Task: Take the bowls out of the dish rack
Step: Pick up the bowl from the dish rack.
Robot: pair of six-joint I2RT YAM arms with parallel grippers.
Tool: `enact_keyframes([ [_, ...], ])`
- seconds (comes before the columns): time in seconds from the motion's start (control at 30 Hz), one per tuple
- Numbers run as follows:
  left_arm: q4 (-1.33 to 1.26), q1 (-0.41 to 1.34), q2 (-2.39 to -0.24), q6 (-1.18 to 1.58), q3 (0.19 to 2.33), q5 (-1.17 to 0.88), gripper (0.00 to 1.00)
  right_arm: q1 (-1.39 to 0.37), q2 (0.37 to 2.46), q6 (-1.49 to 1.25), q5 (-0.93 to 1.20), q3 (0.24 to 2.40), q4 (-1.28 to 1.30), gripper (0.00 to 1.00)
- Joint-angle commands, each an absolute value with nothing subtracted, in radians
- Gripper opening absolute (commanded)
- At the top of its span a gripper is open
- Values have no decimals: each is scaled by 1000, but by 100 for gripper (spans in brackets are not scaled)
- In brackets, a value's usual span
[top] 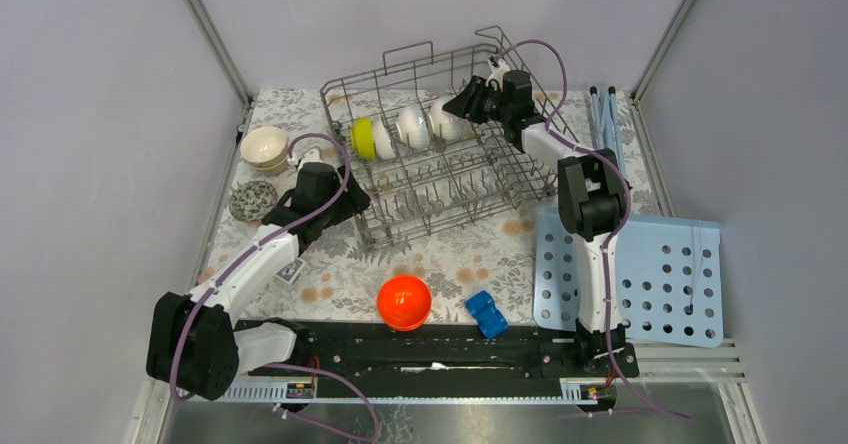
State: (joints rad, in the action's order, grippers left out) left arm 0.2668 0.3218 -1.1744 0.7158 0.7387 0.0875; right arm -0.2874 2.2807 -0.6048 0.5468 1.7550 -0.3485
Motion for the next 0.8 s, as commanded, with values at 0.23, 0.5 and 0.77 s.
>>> enact_keyframes([
  [0.23, 224, 322, -1194, 723, 756, 98, 69, -291, 2331, -691, 673, 1832, -379, 42],
  [0.5, 221, 322, -1192, 721, 750, 102, 67, -291, 2359, -708, 701, 1849, -359, 40],
  [0.77, 223, 322, -1194, 717, 752, 108, 65, -291, 2365, -787, 750, 1836, -443, 16],
])
